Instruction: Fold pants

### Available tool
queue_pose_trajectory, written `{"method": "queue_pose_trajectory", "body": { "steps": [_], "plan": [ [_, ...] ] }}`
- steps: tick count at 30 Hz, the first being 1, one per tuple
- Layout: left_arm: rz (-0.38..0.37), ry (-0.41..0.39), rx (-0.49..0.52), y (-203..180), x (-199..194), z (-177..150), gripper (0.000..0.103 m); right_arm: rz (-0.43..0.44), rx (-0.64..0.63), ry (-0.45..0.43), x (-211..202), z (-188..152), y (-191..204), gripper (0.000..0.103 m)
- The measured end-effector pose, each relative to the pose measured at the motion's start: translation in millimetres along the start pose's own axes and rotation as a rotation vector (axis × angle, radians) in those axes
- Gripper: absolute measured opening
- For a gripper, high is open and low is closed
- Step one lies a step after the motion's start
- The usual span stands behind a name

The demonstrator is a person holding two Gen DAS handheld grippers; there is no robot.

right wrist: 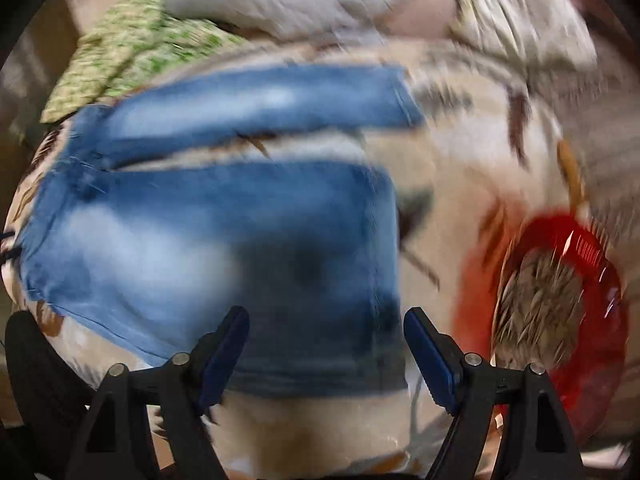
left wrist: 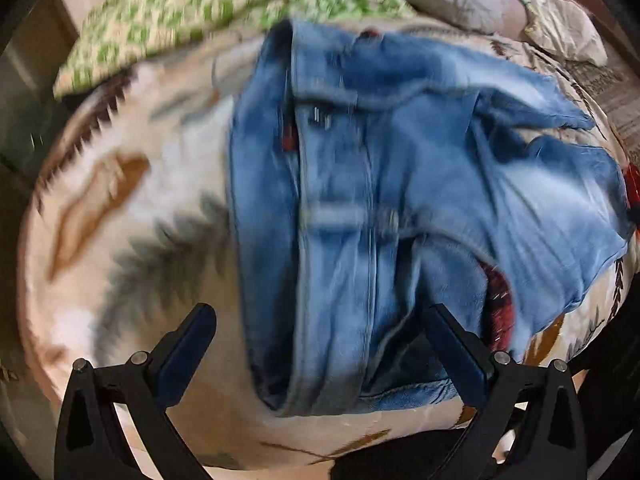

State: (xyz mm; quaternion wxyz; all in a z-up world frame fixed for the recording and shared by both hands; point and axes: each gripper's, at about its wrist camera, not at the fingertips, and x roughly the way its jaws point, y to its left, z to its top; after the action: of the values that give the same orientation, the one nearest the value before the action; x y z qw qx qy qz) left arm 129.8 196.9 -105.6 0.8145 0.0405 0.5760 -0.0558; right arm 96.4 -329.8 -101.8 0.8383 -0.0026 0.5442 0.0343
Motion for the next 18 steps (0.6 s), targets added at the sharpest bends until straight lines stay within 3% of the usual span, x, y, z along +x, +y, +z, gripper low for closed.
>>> {"method": "queue_pose_trajectory", "body": {
  "steps": [2, 4, 5, 6, 7, 11, 15, 16, 17, 18],
  "plan": [
    [-0.012, 0.039, -0.002, -2.3, 12.8, -5.7, 0.099, 0.029, 0.037, 0.031, 16.0, -5.7, -9.3, 0.08],
    [-0.02, 0.025, 0.015, -7.2, 12.9, -8.1, 0.09, 0.018, 0.033, 0.007, 18.7, -9.9, -9.5, 0.064],
    [-0.032, 0.022, 0.024, -9.6, 9.4, -7.7, 0.072, -0.01, 0.009, -0.006, 16.9, -10.7, -8.6, 0.034],
    [-0.07, 0.005, 0.03, -12.6, 0.3, -6.4, 0.035, 0.007, -0.005, -0.012, 12.8, -11.0, -10.5, 0.014],
    [-0.085, -0.003, 0.032, -14.5, -5.6, -4.9, 0.028, 0.036, 0.007, -0.005, 9.0, -11.1, -14.0, 0.013],
    [-0.087, -0.037, 0.068, -21.6, -27.3, -5.4, 0.026, -0.003, -0.042, -0.015, -12.8, -15.0, -17.5, 0.013],
    [-0.079, -0.003, -0.016, -7.2, -20.3, -11.7, 0.028, -0.047, -0.024, -0.03, -34.5, -22.0, -30.6, 0.013],
    [-0.053, 0.033, -0.004, -8.1, -7.7, -13.3, 0.032, -0.039, -0.01, -0.019, -31.0, -23.2, -34.3, 0.013],
    [-0.028, 0.042, 0.004, -9.1, -1.3, -14.4, 0.042, -0.023, 0.004, -0.003, -24.9, -23.6, -35.3, 0.015],
    [-0.009, 0.021, 0.005, -10.3, -2.6, -13.8, 0.053, -0.016, 0.019, 0.028, -15.7, -22.6, -36.5, 0.027]
  ]
}}
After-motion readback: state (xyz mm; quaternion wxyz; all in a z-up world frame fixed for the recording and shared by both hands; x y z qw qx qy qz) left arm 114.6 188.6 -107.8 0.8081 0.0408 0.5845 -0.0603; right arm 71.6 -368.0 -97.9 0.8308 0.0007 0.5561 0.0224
